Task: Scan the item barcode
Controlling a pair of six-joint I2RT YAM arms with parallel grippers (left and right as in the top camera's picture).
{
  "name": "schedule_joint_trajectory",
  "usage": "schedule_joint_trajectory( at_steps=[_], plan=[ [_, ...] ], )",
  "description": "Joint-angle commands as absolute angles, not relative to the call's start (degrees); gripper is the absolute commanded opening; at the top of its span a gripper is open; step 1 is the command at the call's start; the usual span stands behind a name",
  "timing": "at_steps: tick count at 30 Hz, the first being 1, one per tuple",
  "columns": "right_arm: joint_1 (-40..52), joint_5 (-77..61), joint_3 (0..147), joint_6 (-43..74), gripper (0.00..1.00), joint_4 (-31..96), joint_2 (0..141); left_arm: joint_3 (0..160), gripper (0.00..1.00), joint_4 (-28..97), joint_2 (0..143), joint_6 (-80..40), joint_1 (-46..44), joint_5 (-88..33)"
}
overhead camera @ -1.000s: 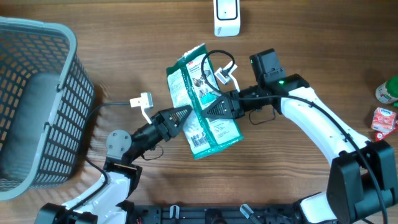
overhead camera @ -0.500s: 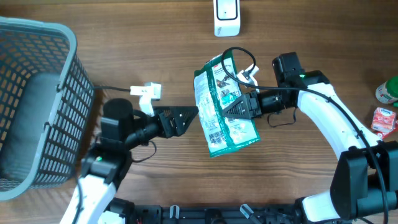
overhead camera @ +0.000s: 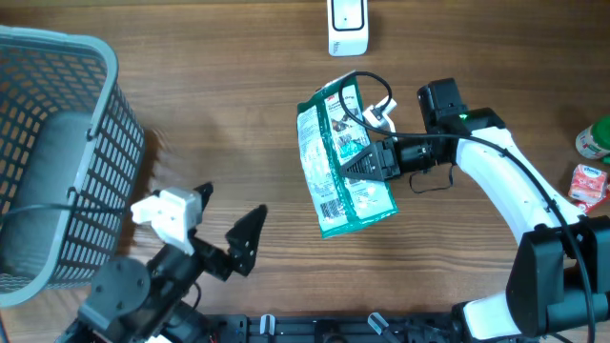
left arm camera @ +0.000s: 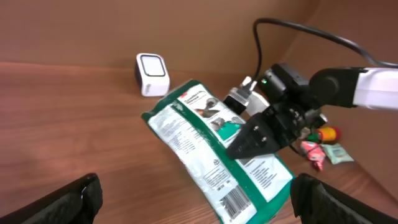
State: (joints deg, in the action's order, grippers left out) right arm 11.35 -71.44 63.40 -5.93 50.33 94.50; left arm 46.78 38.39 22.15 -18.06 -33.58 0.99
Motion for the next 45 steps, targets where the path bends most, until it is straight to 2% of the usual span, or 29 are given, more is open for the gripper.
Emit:
schedule_joint_trajectory(
  at_steps=[1, 6, 8, 10, 19, 23, 25, 26, 28, 32, 33, 36, 38, 45],
  plan=[
    [11.2, -71.6, 63.8, -6.9, 0.04, 50.1, 93.4, 47.2, 0.99, 42.0, 20.2, -18.7, -33.9, 4.6],
    [11.2, -71.6, 63.8, -0.4, 0.05, 47.7, 93.4, 47.2, 1.0, 47.1, 20.0, -19.9, -33.9, 11.5],
    [11.2, -71.6, 63.8, 5.5, 0.04, 45.7, 93.4, 47.2, 1.0, 47.9, 20.0, -19.9, -33.9, 11.7],
    [11.2, -71.6, 63.8, 6.5, 0.04, 45.2, 93.4, 47.2, 1.0, 48.7, 20.0, -19.9, -33.9, 11.7],
    [11.2, -71.6, 63.8, 6.4, 0.05, 44.6, 93.4, 47.2, 1.0, 62.2, 20.0, -19.9, -33.9, 11.7],
    [11.2, -72.3, 63.8, 6.4, 0.04, 45.2, 93.4, 47.2, 1.0, 62.6, 20.0, -19.9, -33.9, 11.6],
    [11.2, -77.0, 63.8, 5.3, 0.04, 46.4, 93.4, 47.2, 1.0, 62.7, 20.0, -19.9, -33.9, 11.6],
    [11.2, -85.9, 63.8, 1.4, 0.04, 46.5, 93.4, 47.2, 1.0, 62.7, 20.0, -19.9, -33.9, 11.6],
    [11.2, -89.1, 63.8, 1.3, 0.04, 46.4, 93.4, 47.2, 1.0, 62.7, 20.0, -19.9, -33.9, 11.6],
    [11.2, -89.0, 63.8, 1.1, 0.04, 46.5, 93.4, 47.2, 1.0, 62.7, 20.0, -19.9, -33.9, 11.6],
    [11.2, -88.8, 63.8, -3.2, 0.05, 46.6, 93.4, 47.2, 1.0, 62.7, 20.0, -19.9, -33.9, 11.6],
    [11.2, -80.8, 63.8, -6.5, 0.05, 46.9, 93.1, 47.2, 1.0, 62.7, 20.0, -19.9, -33.9, 11.6],
    [11.2, -74.6, 63.8, -7.1, 0.05, 48.3, 90.2, 47.2, 1.0, 62.7, 20.0, -19.9, -33.9, 11.6],
    [11.2, -72.0, 63.8, -9.1, 0.04, 53.3, 70.1, 47.2, 1.0, 62.7, 20.0, -19.9, -33.9, 11.6]
  ],
)
